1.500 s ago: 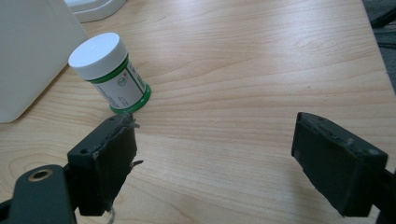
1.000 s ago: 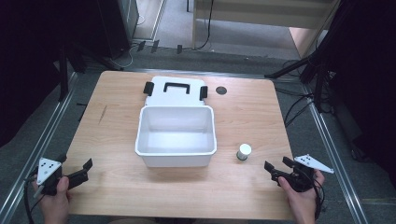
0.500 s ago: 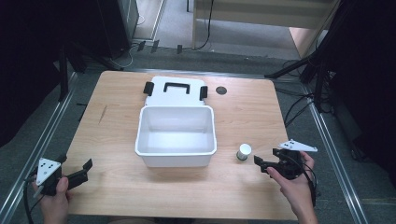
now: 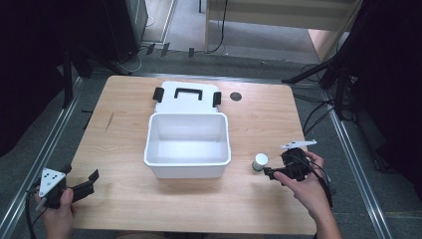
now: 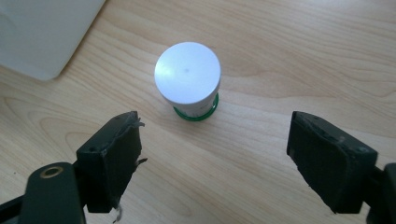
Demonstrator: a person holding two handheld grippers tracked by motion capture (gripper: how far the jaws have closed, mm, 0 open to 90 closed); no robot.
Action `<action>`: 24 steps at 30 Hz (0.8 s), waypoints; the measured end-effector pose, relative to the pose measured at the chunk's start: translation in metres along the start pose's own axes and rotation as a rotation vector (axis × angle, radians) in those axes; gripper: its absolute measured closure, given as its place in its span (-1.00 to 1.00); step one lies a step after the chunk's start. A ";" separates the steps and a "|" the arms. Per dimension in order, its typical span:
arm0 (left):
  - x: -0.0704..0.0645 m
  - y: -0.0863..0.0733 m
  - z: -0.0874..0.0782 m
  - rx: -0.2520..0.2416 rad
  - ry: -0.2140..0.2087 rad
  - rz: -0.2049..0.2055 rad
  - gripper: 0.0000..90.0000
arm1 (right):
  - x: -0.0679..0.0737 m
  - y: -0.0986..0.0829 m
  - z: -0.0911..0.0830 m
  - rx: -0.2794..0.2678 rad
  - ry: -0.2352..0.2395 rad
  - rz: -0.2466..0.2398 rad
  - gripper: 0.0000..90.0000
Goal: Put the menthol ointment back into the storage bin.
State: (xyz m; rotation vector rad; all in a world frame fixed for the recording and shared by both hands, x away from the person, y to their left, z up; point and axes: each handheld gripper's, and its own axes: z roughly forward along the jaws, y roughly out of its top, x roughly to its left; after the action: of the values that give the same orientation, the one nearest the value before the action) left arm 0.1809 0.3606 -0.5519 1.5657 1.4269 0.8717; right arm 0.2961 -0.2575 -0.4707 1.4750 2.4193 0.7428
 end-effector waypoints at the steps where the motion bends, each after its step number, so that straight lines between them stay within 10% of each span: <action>1: 0.000 0.000 0.000 0.000 0.000 0.000 -0.83 | 0.002 0.003 0.003 0.026 -0.001 -0.021 -0.57; 14: 0.000 0.000 0.000 0.003 -0.003 0.003 -0.83 | 0.015 0.025 0.023 0.167 -0.009 -0.077 -0.46; 24: 0.000 0.000 0.001 0.004 -0.007 0.006 -0.83 | 0.014 0.037 0.038 0.204 -0.042 -0.033 -0.20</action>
State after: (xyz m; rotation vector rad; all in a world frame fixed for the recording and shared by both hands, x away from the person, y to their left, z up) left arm 0.1816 0.3601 -0.5520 1.5750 1.4205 0.8672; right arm 0.3344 -0.2202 -0.4828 1.5007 2.5442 0.4650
